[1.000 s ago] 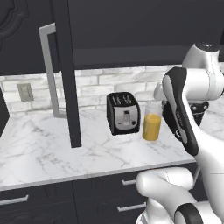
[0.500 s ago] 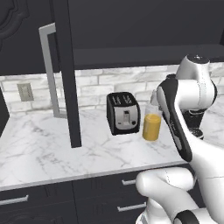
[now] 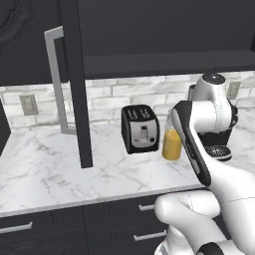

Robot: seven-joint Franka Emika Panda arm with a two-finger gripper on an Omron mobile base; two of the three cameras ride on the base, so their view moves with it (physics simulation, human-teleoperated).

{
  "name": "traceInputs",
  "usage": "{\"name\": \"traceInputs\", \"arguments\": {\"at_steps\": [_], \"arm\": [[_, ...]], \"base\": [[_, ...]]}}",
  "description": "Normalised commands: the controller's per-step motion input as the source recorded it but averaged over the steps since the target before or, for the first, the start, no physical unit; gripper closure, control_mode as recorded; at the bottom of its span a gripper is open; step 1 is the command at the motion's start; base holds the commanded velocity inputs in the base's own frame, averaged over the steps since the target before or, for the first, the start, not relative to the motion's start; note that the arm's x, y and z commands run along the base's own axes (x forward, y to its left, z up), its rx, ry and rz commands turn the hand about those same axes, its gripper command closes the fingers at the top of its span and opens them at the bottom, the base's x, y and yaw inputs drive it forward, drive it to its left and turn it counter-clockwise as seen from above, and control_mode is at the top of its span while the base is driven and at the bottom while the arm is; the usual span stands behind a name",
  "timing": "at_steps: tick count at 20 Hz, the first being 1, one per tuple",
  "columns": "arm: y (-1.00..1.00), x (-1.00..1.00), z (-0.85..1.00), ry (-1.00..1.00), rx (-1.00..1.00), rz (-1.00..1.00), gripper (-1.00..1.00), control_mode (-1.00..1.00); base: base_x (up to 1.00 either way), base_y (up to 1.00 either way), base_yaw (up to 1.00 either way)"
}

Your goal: There is a tray on the dining counter. Grab the cup, mug, and pitcher and place them on the tray. The pitcher may be placed next to the tray if it cannot fit the tray.

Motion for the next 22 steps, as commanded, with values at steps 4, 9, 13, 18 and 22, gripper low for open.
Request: {"name": "traceInputs", "arguments": {"at_steps": [4,9,13,18,22], "arm": [[0.00,0.21,-0.34,-0.03,0.00,-0.05,-1.00,-1.00],[0.00,0.35,-0.22,-0.01,0.00,-0.03,-1.00,-1.00],[0.00,0.37,-0.20,0.00,0.00,-0.02,-1.00,-1.00],[0.02,0.40,-0.18,0.00,0.00,-0.01,-1.00,-1.00],[0.01,0.41,-0.14,0.00,0.00,-0.01,-1.00,-1.00]], "base": [[0.00,0.00,0.00],[0.00,0.00,0.00],[0.00,0.00,0.00],[0.00,0.00,0.00],[0.00,0.00,0.00]]}}
